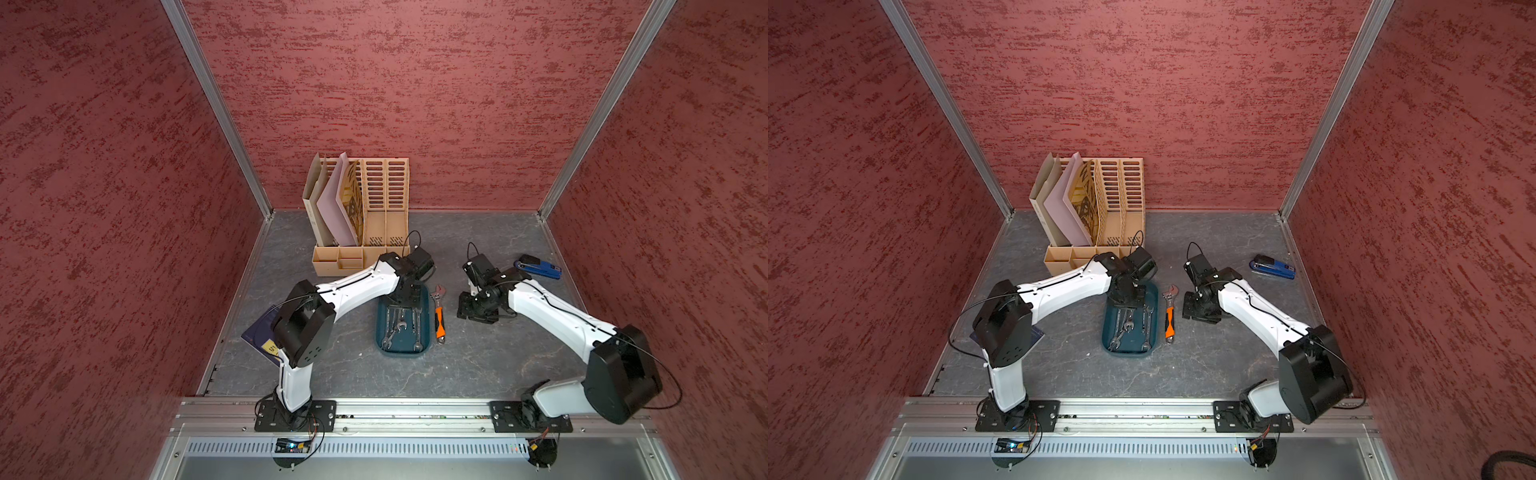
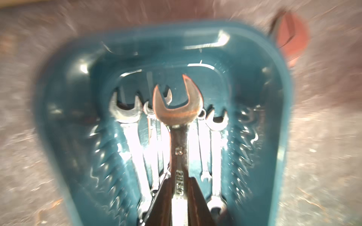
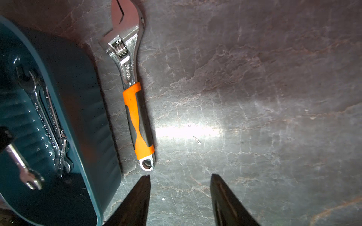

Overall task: Take out the wrench from the storage box
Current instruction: Pick up the wrench from the storage box, then place the wrench at the center of the board.

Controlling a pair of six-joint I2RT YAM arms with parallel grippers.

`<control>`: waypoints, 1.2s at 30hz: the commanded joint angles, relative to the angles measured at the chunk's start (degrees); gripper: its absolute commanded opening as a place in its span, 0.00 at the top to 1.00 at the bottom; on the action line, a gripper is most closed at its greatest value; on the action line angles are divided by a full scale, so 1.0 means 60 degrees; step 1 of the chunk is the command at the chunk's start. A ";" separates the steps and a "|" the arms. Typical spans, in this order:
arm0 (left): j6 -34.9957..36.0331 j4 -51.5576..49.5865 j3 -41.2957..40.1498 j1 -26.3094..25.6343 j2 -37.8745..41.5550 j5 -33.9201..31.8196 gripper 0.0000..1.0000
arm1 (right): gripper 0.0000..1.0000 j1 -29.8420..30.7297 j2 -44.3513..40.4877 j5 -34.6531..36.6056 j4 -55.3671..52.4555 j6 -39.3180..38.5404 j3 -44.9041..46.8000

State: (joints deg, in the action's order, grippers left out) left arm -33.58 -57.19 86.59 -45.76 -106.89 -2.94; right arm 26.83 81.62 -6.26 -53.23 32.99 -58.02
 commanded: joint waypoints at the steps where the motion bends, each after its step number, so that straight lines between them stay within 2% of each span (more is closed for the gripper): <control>1: 0.0196 -0.0383 0.0207 0.0226 0.0635 -0.0140 0.85 | 0.46 -0.0093 -0.0237 0.0070 -0.0161 0.0036 -0.0301; 8: 0.0724 -0.0350 -0.0690 0.1110 0.1994 -0.0095 0.85 | 0.46 -0.0092 -0.0184 0.0045 -0.0170 0.0077 -0.0318; 17: 0.1276 0.0912 -0.3457 0.2697 0.3439 0.0605 0.87 | 0.46 0.0088 -0.0125 0.0026 -0.0239 0.0482 -0.0446; 25: 0.1335 0.2508 -0.5014 0.2999 0.2935 0.1108 0.88 | 0.46 0.0681 0.0005 0.0380 -0.0834 0.0882 -0.1211; 36: 0.1918 0.3330 -0.5492 0.3067 0.1871 0.0951 0.88 | 0.45 0.2572 0.0200 0.0491 -0.0724 0.2336 -0.1961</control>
State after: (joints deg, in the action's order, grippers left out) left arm -24.05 -40.38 54.15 -27.90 -94.56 3.07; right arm 39.70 81.73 -4.75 -57.95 43.13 -68.31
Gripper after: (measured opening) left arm 0.157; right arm 0.550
